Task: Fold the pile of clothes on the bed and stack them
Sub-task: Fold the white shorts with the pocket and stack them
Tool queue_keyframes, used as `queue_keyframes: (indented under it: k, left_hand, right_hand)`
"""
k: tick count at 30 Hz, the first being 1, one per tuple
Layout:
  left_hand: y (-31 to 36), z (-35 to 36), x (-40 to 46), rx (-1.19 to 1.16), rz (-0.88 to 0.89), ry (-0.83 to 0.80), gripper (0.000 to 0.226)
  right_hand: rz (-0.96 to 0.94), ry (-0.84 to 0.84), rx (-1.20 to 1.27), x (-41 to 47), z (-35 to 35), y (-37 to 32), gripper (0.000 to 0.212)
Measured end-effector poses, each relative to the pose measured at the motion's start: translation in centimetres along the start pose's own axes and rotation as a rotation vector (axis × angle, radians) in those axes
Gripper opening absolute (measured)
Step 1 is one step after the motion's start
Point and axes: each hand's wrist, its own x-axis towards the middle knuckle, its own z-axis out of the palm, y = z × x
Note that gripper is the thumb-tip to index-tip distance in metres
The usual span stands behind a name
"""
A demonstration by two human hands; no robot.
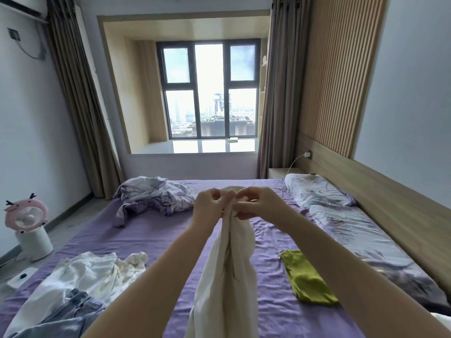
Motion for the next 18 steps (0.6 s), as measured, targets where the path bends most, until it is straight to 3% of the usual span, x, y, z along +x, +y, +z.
queue_keyframes:
  k: [3, 8, 11, 13, 16, 18]
  left_hand:
    - [-0.4, -0.5, -0.3, 0.028, 0.001, -0.035, 0.028]
    - [-0.4, -0.2, -1.4, -0.005, -0.014, -0.108, 0.025]
    - [0.4, 0.1, -1.8, 0.038, 0.015, -0.194, 0.015]
    - [0.5, 0.4, -2.1, 0.123, 0.036, -0.232, 0.026]
    - [1.0, 0.8, -2.2, 0.103, 0.108, -0.191, 0.019]
    - [1.3, 0.6, -1.6, 0.108, 0.160, -0.182, 0.012]
  right_hand:
    - [-0.032, -0.066, -0.194, 0.0, -0.2, 0.1, 0.024]
    - [-0.037, 0.096, -0.253, 0.2, 0.1, 0.3, 0.008]
    - [-0.078, 0.208, -0.237, 0.3, 0.1, -0.1, 0.013]
    - [-0.113, 0.274, -0.296, 0.3, -0.2, -0.3, 0.015]
    - [-0.132, 0.253, -0.155, -0.1, -0.6, -0.2, 0.012]
    - [-0.213, 0.336, -0.168, -0.7, -1.3, 0.6, 0.022]
